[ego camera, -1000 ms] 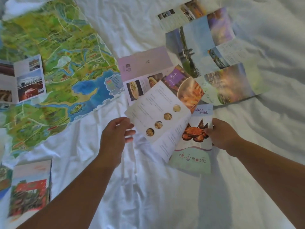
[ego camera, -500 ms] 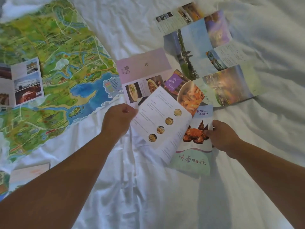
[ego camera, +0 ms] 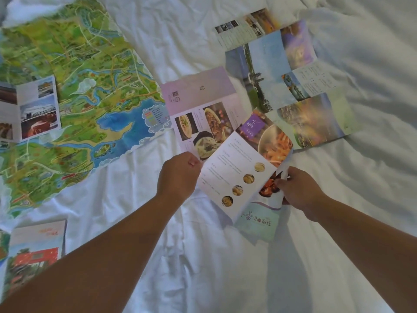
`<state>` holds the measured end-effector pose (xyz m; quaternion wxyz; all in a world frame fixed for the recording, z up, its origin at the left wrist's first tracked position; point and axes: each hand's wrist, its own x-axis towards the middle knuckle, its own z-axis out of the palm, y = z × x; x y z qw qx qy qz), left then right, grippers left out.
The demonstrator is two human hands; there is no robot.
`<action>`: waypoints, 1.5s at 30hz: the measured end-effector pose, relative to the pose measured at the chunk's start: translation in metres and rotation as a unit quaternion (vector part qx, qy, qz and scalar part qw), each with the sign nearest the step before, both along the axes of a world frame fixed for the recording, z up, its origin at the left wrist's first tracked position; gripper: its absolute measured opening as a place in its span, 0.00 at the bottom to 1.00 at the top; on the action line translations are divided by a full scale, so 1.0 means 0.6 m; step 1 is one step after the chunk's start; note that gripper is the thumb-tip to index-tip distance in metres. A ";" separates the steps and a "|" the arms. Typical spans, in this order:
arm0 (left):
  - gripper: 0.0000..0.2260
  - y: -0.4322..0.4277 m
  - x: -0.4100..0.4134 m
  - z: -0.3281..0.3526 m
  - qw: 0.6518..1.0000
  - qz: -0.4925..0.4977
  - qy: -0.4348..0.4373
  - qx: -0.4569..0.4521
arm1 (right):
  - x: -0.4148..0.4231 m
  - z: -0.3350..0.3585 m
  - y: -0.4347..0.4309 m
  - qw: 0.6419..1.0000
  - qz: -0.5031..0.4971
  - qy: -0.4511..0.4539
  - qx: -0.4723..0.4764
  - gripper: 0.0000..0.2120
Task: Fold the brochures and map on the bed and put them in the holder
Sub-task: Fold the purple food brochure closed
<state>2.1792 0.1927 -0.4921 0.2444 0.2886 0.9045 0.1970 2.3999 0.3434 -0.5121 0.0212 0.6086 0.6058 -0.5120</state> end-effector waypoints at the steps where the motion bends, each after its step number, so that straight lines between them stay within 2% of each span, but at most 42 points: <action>1: 0.07 -0.002 0.008 0.000 1.000 -0.009 0.009 0.005 | 0.000 0.001 0.000 1.000 -0.002 0.004 0.000 0.05; 4: 0.05 -0.006 0.019 -0.002 0.998 -0.038 0.016 0.057 | 0.003 0.004 0.003 1.000 -0.008 0.006 0.002 0.05; 7: 0.17 0.002 0.016 -0.003 0.996 -0.034 -0.073 0.023 | 0.006 0.007 0.004 1.000 -0.014 0.009 0.001 0.05; 9: 0.20 0.008 0.020 -0.007 0.995 -0.018 -0.095 0.016 | 0.007 0.007 0.003 1.000 -0.015 0.012 0.000 0.05; 13: 0.08 0.016 0.043 -0.014 0.999 -0.013 -0.025 0.030 | 0.010 0.010 -0.002 0.999 -0.029 0.042 -0.008 0.06; 17: 0.07 0.009 0.058 0.002 0.996 -0.068 0.046 0.038 | 0.016 0.022 0.006 0.998 -0.043 0.050 -0.001 0.04; 19: 0.06 0.005 0.061 0.011 0.996 -0.079 0.000 0.051 | 0.017 0.030 0.010 0.998 -0.045 0.049 -0.005 0.05; 21: 0.15 0.007 0.066 0.019 0.994 -0.065 -0.083 0.037 | 0.014 0.039 0.011 0.998 -0.042 0.046 -0.009 0.06; 23: 0.19 0.012 0.072 0.020 0.992 -0.044 -0.121 0.012 | 0.008 0.047 0.006 0.998 -0.037 0.051 -0.012 0.07; 25: 0.16 0.017 0.085 0.016 0.994 -0.039 -0.101 0.001 | 0.003 0.051 0.003 0.998 -0.028 0.062 -0.006 0.06; 28: 0.06 0.016 0.105 0.022 0.997 -0.048 -0.057 0.017 | 0.000 0.058 0.003 0.998 -0.017 0.065 0.000 0.05; 30: 0.11 -0.001 0.113 0.041 0.997 -0.066 -0.032 0.030 | -0.004 0.062 0.003 0.998 -0.010 0.059 -0.003 0.05; 32: 0.11 -0.028 0.113 0.078 0.996 -0.073 -0.019 0.049 | -0.014 0.072 -0.001 0.998 0.009 0.057 -0.006 0.06; 36: 0.14 -0.092 0.113 0.167 0.991 -0.076 0.062 0.091 | -0.071 0.104 -0.031 0.993 0.090 0.078 -0.008 0.08; 42: 0.13 -0.164 0.122 0.257 0.971 -0.089 0.174 0.137 | -0.172 0.147 -0.088 0.970 0.190 0.148 -0.041 0.08; 45: 0.11 -0.176 0.118 0.252 0.966 -0.108 0.196 0.131 | -0.186 0.145 -0.098 0.970 0.203 0.127 -0.049 0.08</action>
